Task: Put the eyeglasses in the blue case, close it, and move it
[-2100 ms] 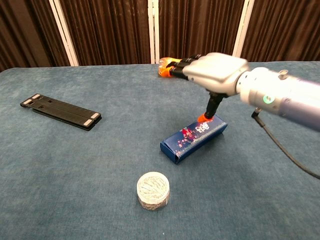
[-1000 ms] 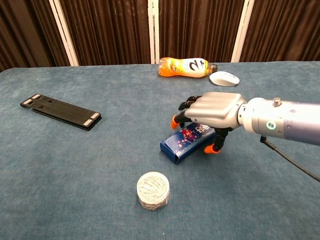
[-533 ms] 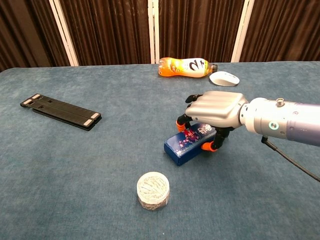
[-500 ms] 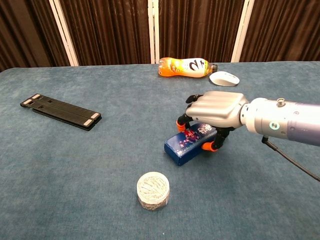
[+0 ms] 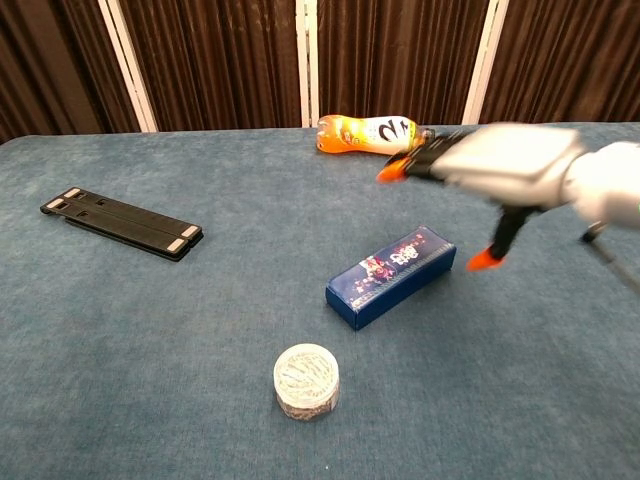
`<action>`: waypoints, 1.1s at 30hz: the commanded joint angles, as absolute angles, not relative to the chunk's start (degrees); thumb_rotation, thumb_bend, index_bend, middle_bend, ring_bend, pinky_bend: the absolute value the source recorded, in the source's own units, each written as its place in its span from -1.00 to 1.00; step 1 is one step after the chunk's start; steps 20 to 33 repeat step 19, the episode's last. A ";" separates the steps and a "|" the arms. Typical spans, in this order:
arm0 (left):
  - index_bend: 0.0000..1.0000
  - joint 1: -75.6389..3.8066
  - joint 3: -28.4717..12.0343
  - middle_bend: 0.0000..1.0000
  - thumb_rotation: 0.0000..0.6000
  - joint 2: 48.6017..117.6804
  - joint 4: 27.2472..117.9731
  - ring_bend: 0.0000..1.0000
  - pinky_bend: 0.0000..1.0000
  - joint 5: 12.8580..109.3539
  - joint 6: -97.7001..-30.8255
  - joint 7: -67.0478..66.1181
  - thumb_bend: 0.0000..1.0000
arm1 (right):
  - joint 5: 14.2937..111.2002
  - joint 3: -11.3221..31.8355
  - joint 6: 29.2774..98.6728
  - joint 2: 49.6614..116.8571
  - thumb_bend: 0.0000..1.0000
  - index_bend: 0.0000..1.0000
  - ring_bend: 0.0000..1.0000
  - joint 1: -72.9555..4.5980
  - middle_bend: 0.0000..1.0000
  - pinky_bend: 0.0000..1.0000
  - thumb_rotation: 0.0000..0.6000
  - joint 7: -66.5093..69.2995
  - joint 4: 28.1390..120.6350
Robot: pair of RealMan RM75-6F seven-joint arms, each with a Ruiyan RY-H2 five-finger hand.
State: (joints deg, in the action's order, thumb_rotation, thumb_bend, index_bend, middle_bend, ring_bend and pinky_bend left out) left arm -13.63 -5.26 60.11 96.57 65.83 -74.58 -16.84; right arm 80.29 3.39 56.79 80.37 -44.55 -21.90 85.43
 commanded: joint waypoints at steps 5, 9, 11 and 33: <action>-1.00 -12.02 -4.32 -1.00 1.00 61.29 93.26 -1.00 -1.00 73.96 -78.63 -10.33 -1.00 | 84.81 1.01 75.70 71.12 -1.00 -1.00 -1.00 -30.63 -1.00 -1.00 1.00 -8.87 87.87; -1.00 -11.27 -3.83 -1.00 1.00 61.95 91.44 -1.00 -1.00 76.93 -80.35 -7.38 -1.00 | 85.00 0.29 79.52 70.34 -1.00 -1.00 -1.00 -26.83 -1.00 -1.00 1.00 -5.87 87.31; -1.00 -10.76 -3.52 -1.00 1.00 61.97 91.00 -1.00 -1.00 78.46 -81.41 -6.01 -1.00 | 84.98 -0.16 81.01 69.96 -1.00 -1.00 -1.00 -24.99 -1.00 -1.00 1.00 -5.03 87.25; -1.00 -8.64 -2.45 -1.00 1.00 60.87 91.43 -1.00 -1.00 82.64 -84.97 -2.32 -1.00 | 85.18 -0.36 85.37 71.04 -1.00 -1.00 -1.00 -19.71 -1.00 -1.00 1.00 -2.85 85.50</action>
